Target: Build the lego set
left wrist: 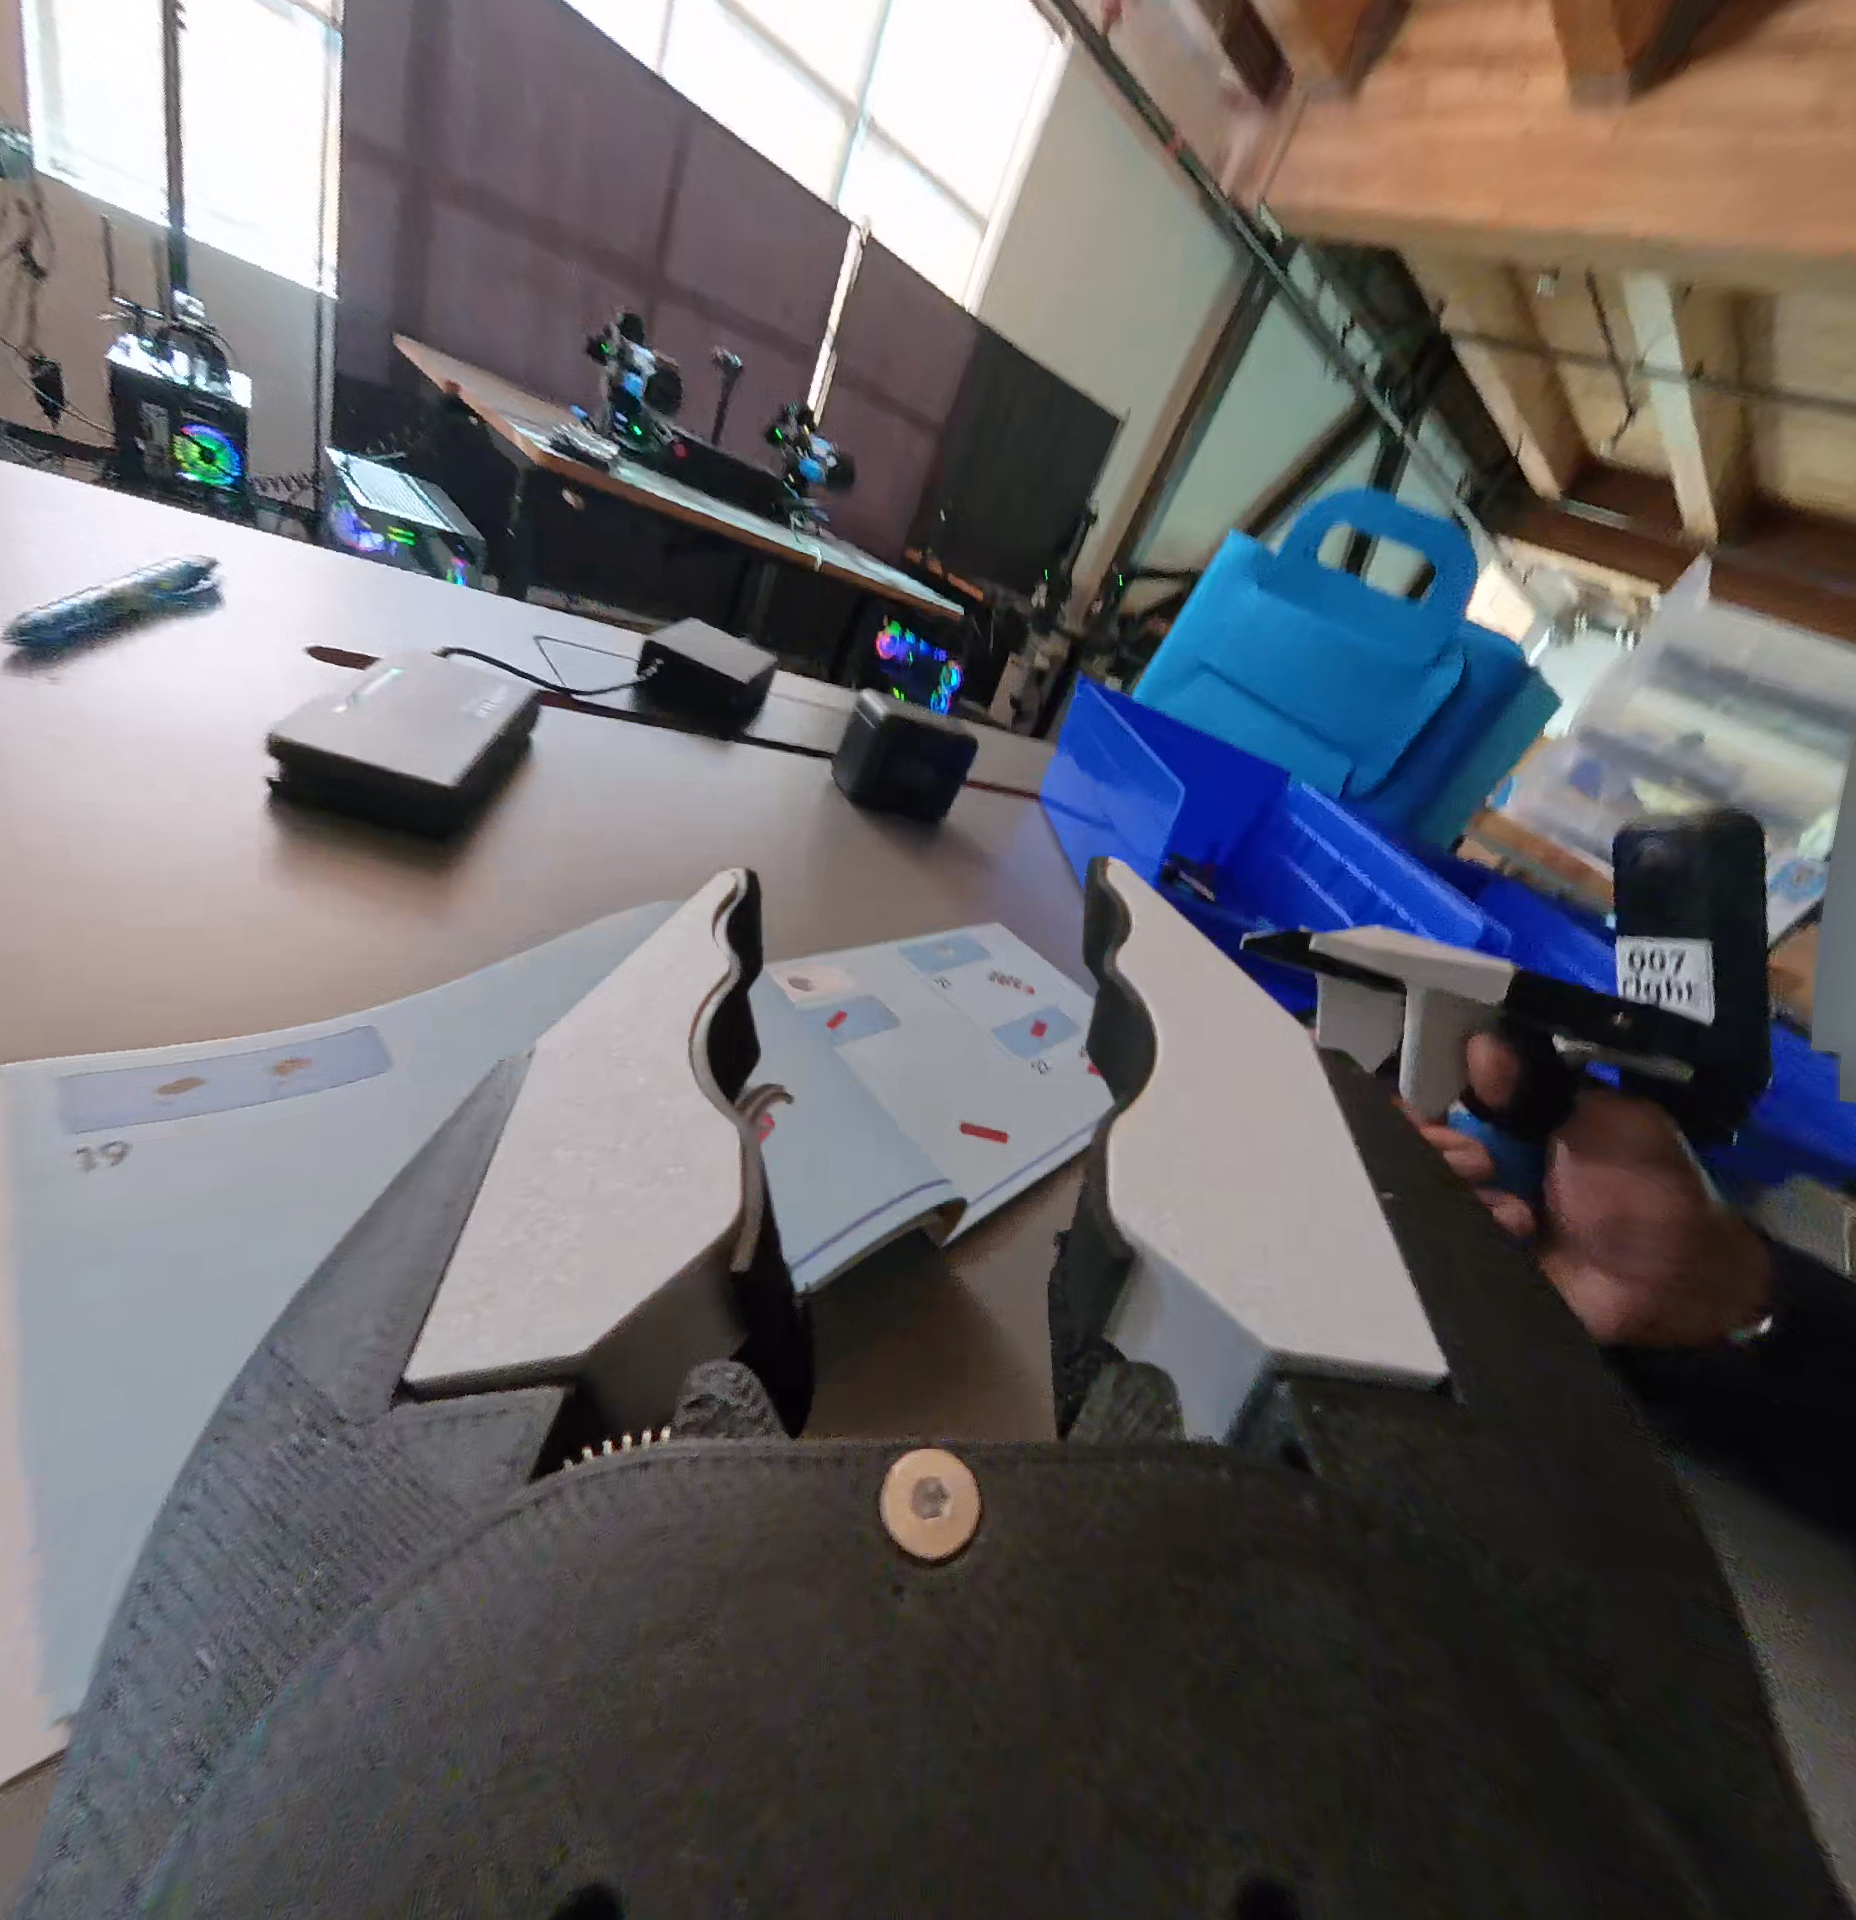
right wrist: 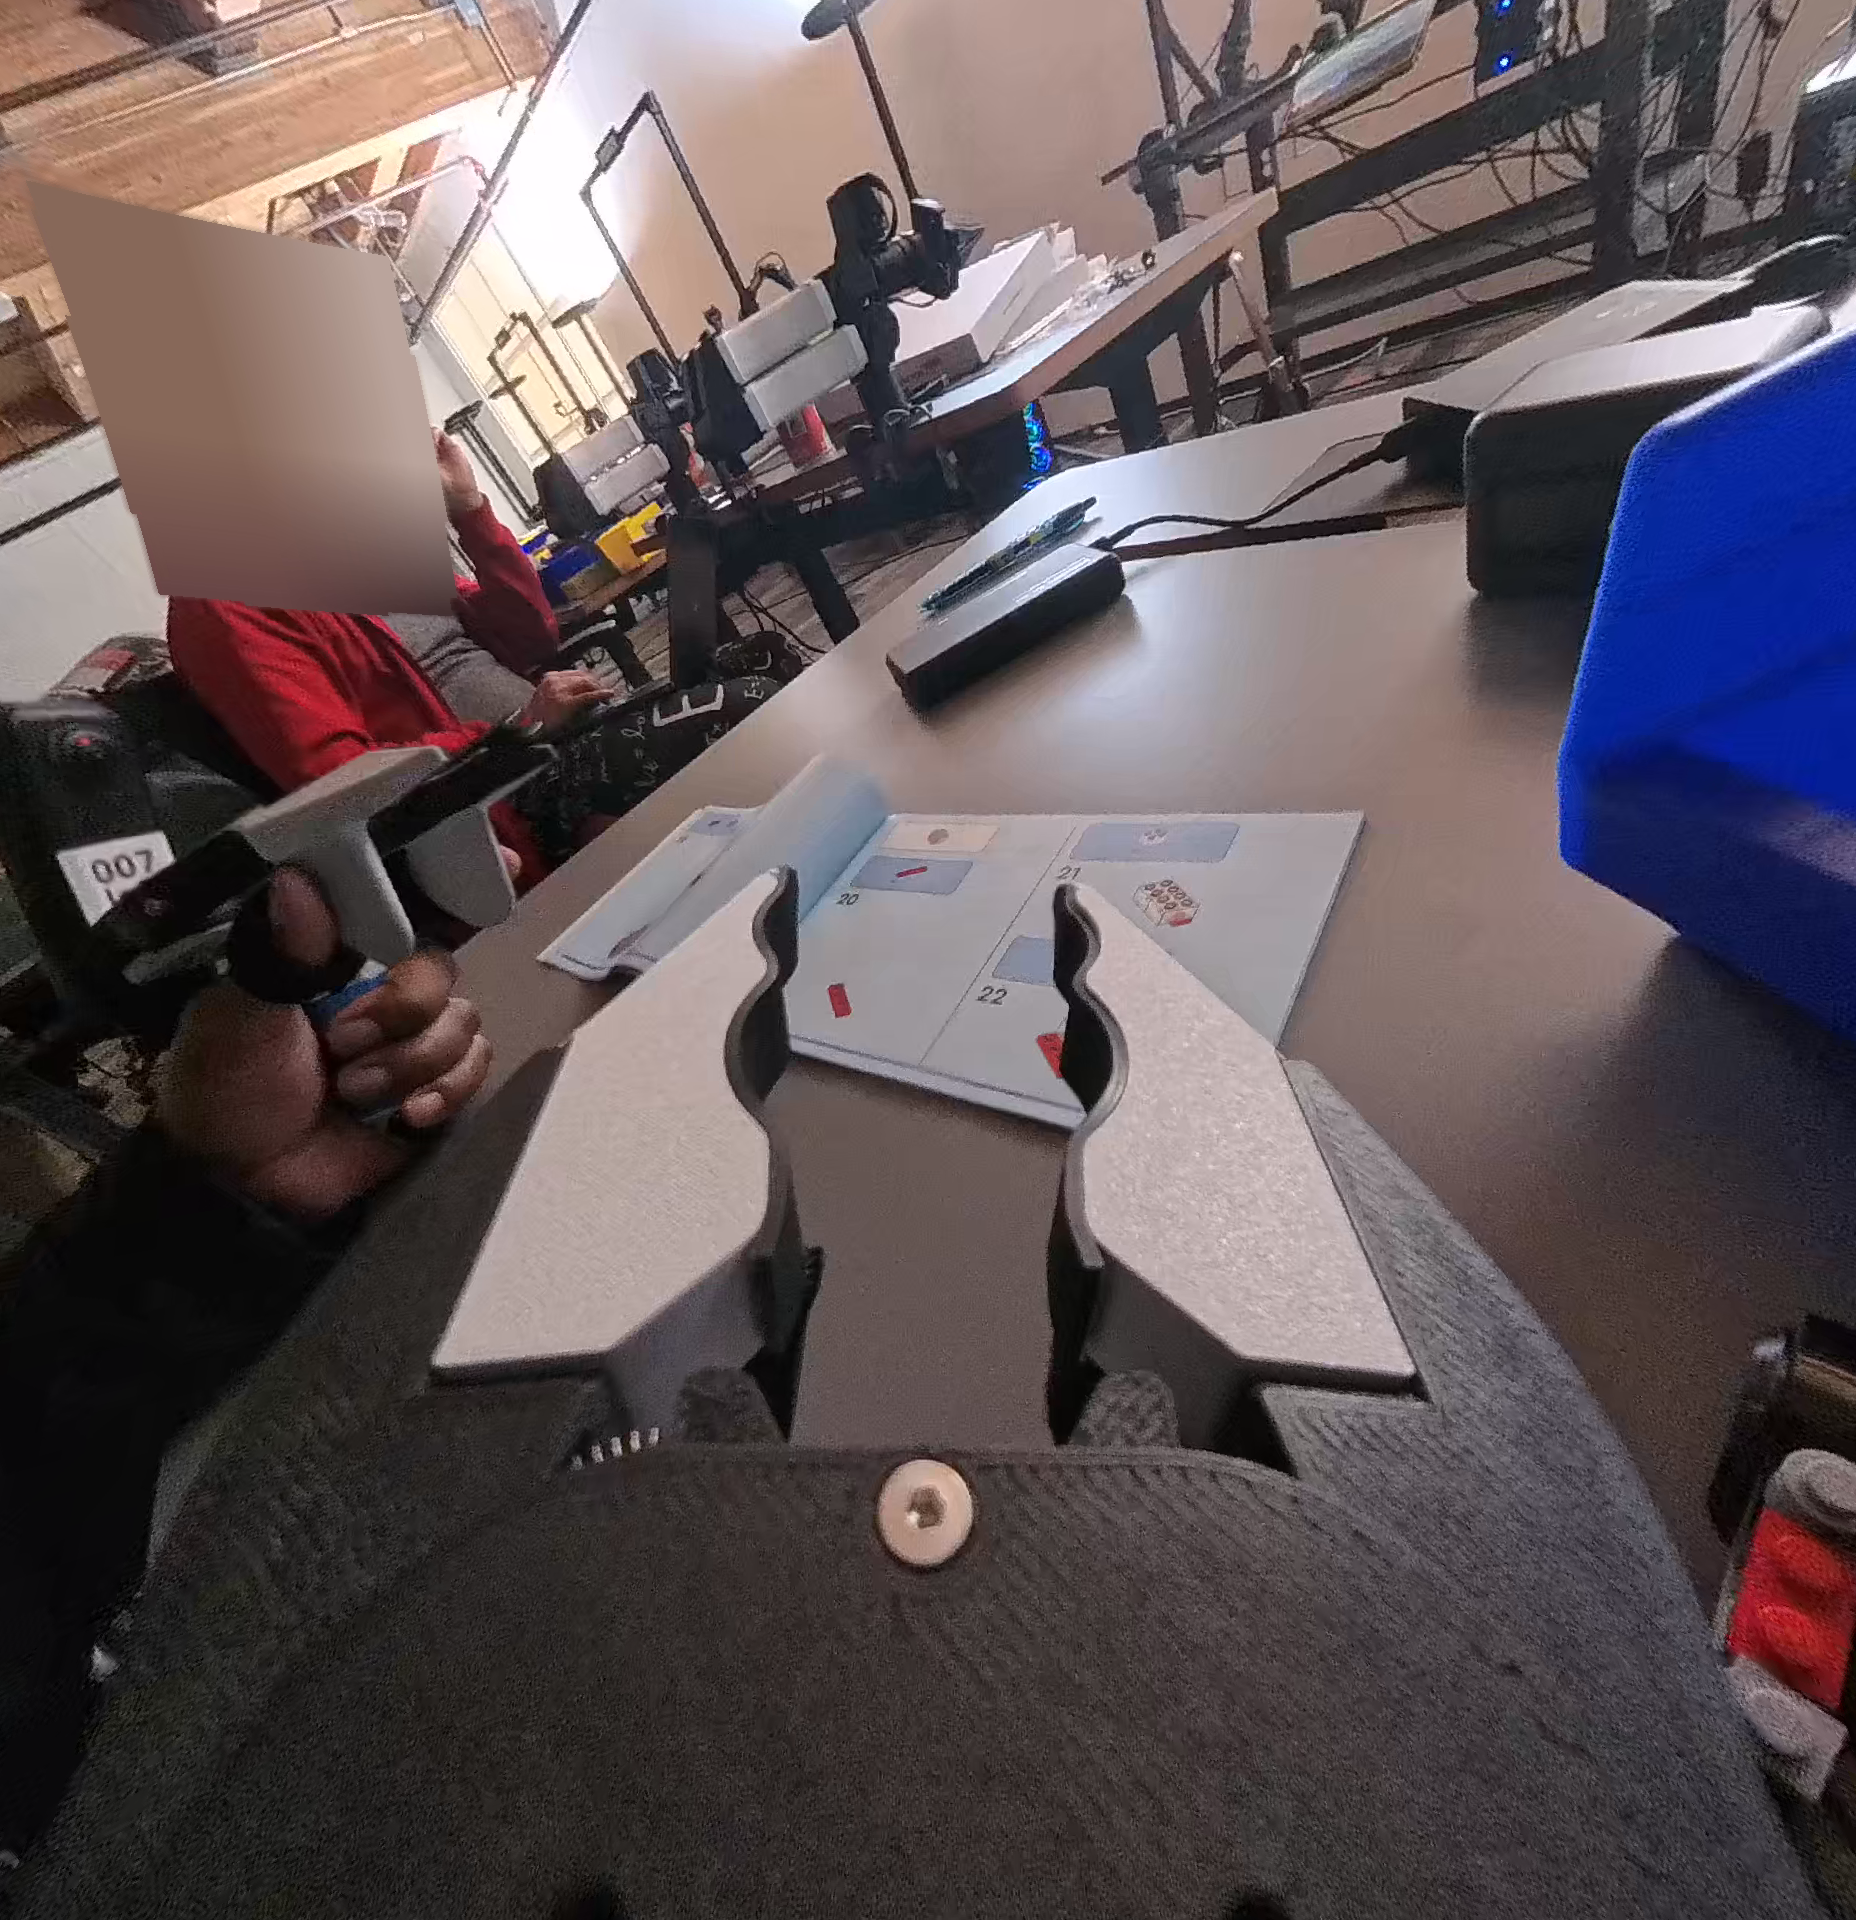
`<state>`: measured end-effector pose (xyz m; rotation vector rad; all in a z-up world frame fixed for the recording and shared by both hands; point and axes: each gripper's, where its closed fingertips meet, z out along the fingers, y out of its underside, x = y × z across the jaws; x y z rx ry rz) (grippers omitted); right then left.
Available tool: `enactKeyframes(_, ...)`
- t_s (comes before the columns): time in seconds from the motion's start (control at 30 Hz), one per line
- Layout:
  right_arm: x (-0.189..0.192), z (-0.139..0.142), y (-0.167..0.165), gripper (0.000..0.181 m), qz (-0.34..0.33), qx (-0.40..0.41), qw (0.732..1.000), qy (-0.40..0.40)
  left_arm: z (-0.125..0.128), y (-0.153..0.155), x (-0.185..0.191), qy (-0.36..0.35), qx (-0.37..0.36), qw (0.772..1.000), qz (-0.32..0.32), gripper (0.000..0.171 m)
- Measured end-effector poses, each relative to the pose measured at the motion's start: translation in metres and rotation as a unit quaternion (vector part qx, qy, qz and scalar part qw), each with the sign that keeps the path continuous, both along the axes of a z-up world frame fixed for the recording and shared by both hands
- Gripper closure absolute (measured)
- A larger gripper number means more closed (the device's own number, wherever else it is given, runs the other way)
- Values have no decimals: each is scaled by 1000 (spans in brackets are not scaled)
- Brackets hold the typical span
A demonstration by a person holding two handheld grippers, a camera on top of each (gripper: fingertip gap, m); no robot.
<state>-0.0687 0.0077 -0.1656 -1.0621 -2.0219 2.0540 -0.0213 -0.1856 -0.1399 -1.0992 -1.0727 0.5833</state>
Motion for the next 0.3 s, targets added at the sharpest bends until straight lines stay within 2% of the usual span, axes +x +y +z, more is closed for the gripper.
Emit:
enactKeyframes(0.1,-3,2,-3,131,0,-3,1000,9,2,-14,0,3,34,999,20,109)
enactKeyframes(0.3,-2,5,-4,132,7,-13,1000,11,0,-25,-1,0,53,998,43,110)
